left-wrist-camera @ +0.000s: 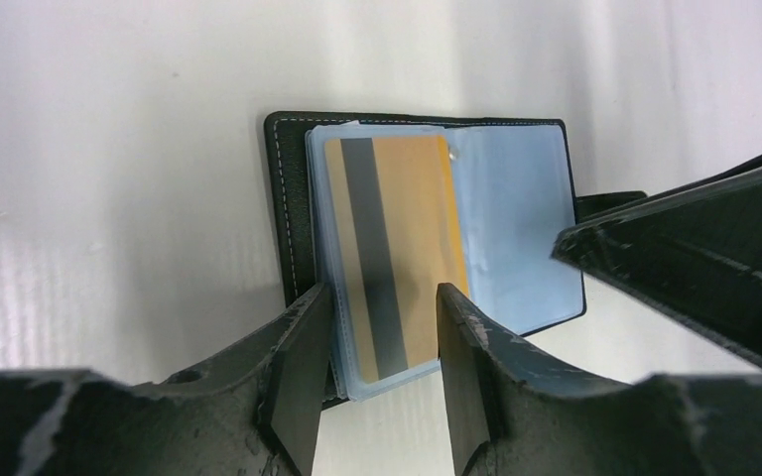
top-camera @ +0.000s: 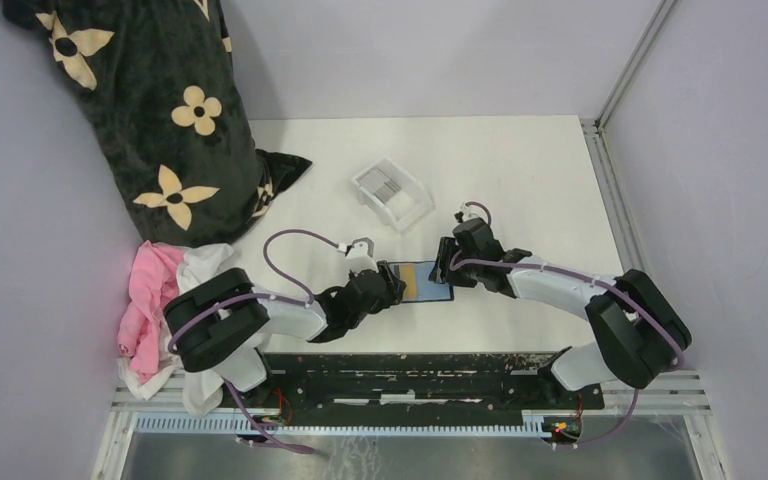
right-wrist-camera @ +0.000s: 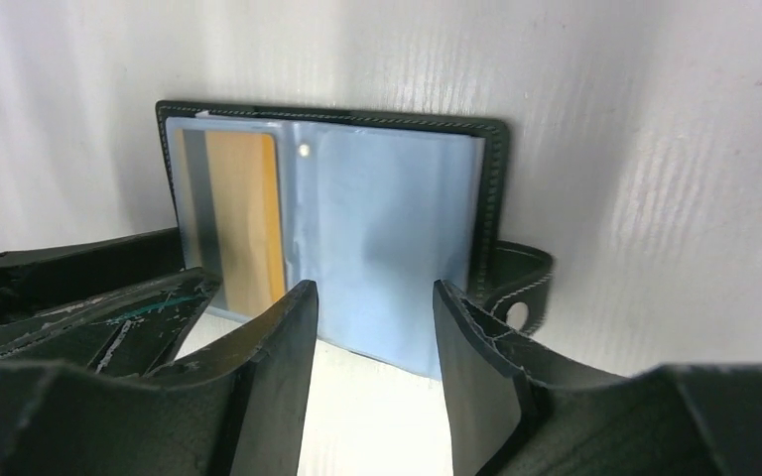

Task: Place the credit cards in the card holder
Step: Insert the credit card into the card holder, then pick up the credit card from the storage box.

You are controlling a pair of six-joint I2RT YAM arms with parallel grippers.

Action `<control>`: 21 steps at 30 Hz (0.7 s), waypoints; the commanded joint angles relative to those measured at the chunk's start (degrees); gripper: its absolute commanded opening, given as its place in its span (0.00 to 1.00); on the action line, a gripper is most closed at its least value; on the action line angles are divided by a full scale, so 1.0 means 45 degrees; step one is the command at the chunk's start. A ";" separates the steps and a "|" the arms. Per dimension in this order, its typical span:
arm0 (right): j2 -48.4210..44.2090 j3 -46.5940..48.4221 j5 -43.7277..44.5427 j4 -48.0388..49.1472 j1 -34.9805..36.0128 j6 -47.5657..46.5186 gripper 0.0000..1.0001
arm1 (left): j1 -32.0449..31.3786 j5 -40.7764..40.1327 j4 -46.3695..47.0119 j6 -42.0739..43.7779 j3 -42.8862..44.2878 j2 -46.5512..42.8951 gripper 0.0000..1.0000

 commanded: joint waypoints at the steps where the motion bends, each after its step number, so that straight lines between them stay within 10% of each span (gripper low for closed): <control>1: -0.0631 0.1088 0.0548 -0.1088 0.0127 -0.1043 0.53 | 0.0037 -0.0490 -0.3908 0.0074 -0.0515 -0.0831 0.53; 21: 0.2426 0.7785 0.1126 -0.2944 0.0421 -0.5248 0.54 | 0.0039 -0.1443 -0.4813 0.0141 -0.0281 -0.4673 0.67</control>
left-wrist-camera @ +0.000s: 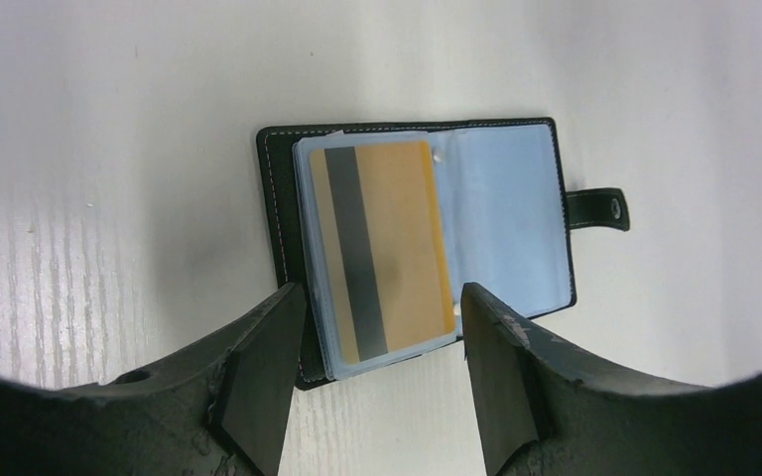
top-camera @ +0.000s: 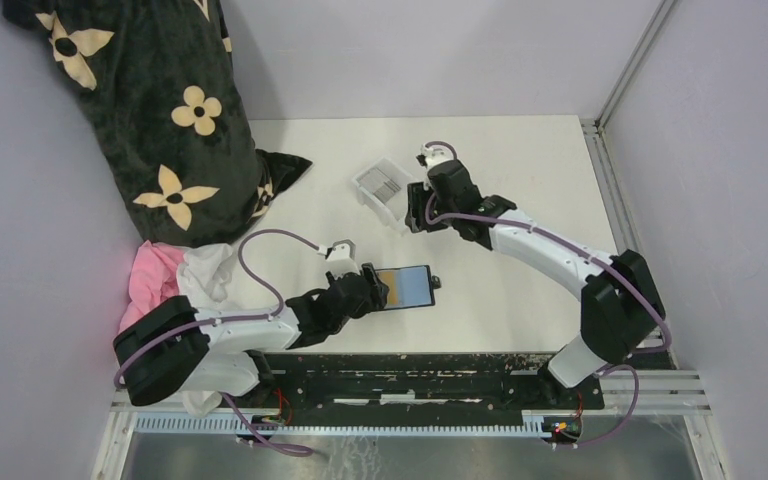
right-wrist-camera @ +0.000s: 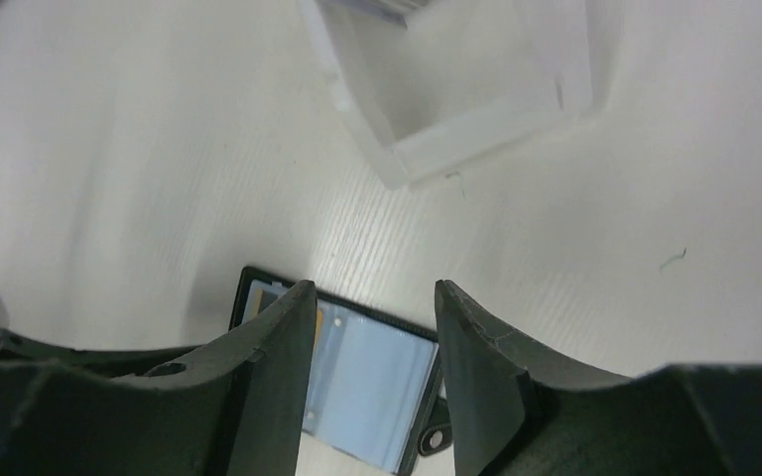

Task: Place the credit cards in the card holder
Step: Pick up the credit card from the storage box.

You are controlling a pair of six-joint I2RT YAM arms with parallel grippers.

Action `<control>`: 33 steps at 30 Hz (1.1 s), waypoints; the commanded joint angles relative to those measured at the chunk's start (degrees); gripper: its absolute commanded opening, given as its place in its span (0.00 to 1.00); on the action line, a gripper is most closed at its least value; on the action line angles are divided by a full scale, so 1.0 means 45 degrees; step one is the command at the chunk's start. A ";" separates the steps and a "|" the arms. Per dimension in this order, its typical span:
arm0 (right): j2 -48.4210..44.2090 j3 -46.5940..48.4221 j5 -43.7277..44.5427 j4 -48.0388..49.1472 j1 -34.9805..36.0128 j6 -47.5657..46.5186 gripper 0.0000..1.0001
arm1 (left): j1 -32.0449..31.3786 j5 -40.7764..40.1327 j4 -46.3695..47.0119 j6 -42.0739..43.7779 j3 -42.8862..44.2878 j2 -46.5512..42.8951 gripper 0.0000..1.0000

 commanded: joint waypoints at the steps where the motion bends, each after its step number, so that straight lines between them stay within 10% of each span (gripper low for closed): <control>1: 0.1417 0.1951 0.0188 -0.0352 0.0064 -0.1389 0.54 | 0.0050 -0.0942 -0.0097 0.0098 0.0248 -0.0867 0.67; 13: 0.5544 0.7369 0.0617 -0.1076 -0.0101 -0.3324 0.55 | 0.0731 -0.3154 -0.0542 0.1089 0.0934 -0.3263 0.75; 33: 1.0787 1.3672 -0.3121 -0.1973 -0.1919 -0.2622 0.55 | 0.6319 0.2671 0.4046 0.0793 0.3552 0.3815 0.73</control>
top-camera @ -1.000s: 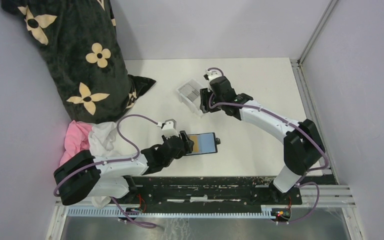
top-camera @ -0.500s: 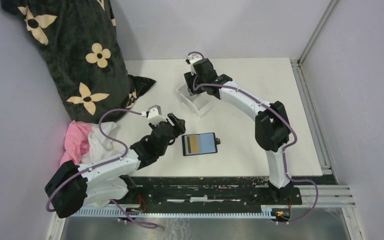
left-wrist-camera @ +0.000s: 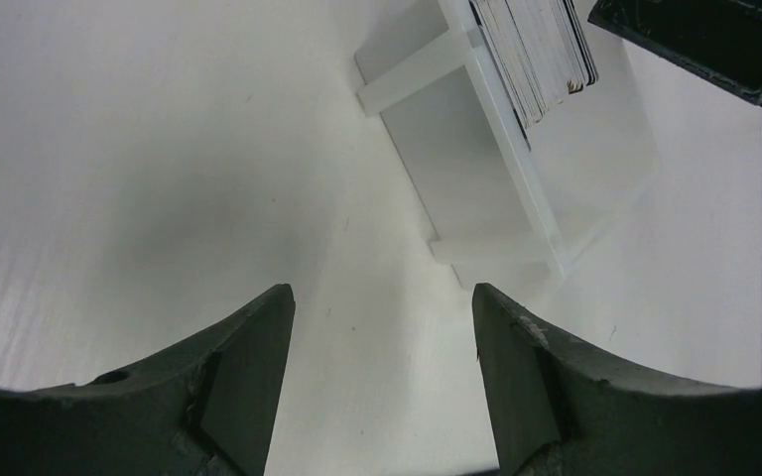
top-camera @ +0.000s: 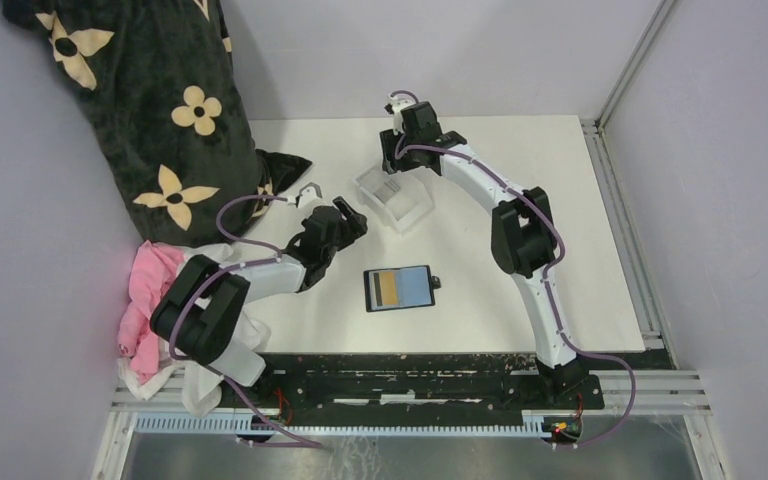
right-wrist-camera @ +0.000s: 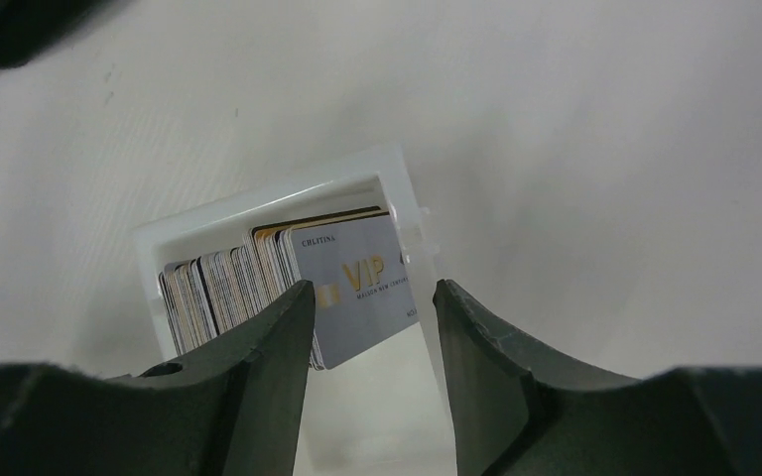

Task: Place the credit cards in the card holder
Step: Pick up the credit card from the storage box.

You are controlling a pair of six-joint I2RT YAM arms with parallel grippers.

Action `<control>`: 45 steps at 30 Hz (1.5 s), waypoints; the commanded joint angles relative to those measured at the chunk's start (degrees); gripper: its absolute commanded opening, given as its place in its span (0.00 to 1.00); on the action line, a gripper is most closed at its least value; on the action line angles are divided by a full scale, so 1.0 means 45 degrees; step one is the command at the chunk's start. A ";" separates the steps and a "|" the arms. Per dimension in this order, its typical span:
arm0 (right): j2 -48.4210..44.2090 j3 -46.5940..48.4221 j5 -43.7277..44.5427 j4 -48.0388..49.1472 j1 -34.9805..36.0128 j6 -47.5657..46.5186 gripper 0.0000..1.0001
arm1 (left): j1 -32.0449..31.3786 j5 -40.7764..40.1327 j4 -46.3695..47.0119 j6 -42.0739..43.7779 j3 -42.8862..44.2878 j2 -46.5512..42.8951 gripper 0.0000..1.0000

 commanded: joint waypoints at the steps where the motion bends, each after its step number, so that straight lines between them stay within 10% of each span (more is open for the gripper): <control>1: 0.0545 0.1229 -0.1557 0.0124 -0.0181 0.0586 0.54 | 0.0452 0.0920 0.1435 -0.0012 0.0855 0.0952 0.73; 45: 0.1187 0.1091 -0.3940 0.0101 -0.0361 0.1029 0.43 | 0.2499 0.3892 0.0512 0.0551 0.5584 0.6026 0.72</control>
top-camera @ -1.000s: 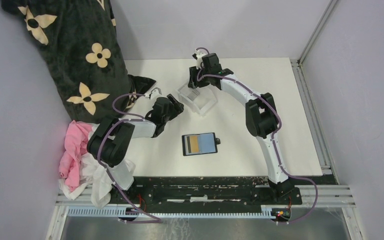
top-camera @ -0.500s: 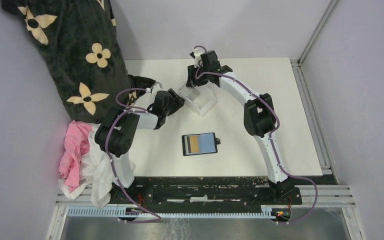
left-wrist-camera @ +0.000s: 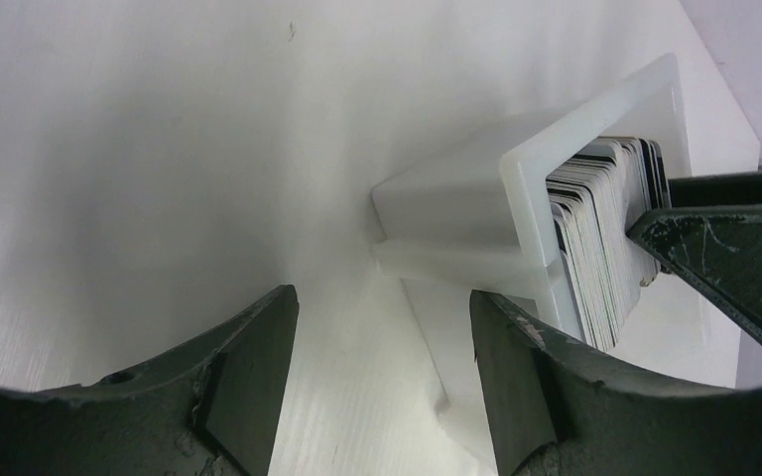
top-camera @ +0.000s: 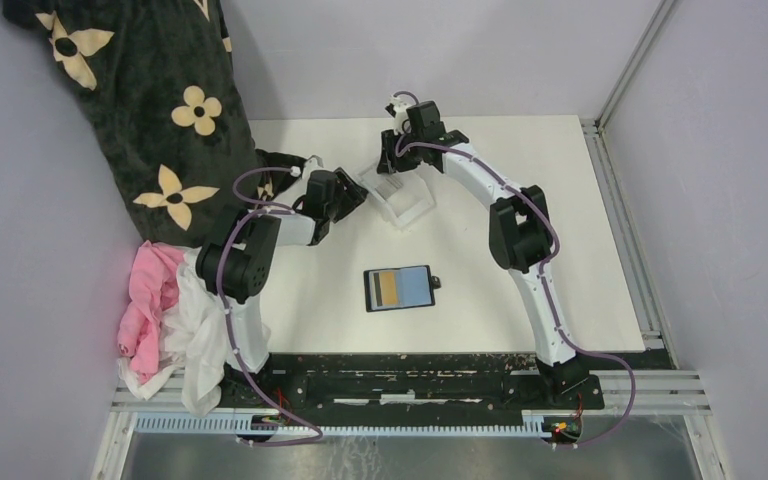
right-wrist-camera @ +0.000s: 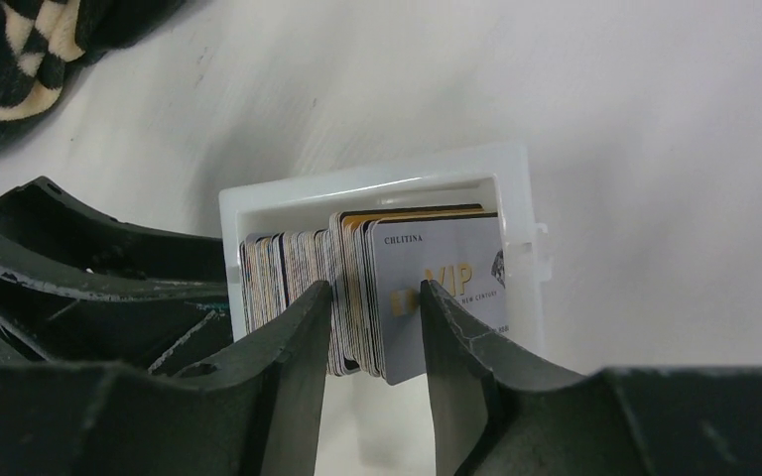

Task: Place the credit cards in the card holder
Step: Pick up the credit card from the storage box.

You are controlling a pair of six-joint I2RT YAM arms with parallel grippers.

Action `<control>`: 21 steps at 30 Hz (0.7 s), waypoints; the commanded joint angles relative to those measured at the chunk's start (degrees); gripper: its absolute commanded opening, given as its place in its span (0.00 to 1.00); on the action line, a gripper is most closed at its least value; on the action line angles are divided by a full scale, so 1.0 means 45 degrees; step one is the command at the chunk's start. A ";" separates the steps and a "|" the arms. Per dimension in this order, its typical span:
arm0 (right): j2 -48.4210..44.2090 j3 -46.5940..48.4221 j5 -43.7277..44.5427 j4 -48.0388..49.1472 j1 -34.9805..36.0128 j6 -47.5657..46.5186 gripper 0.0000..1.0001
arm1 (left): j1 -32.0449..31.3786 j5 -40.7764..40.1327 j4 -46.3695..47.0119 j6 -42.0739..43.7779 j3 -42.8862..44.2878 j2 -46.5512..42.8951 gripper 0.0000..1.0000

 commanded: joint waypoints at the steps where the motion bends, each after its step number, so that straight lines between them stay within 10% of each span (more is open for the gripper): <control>1: -0.0105 -0.0089 -0.0632 0.0176 0.0093 0.0324 0.42 | 0.0090 0.0491 -0.0138 0.0555 0.1202 0.0603 0.72; 21: -0.1162 -0.0843 0.0039 0.0869 0.0143 0.1021 0.20 | 0.0111 0.0901 -0.0271 0.0682 0.1314 0.0514 0.71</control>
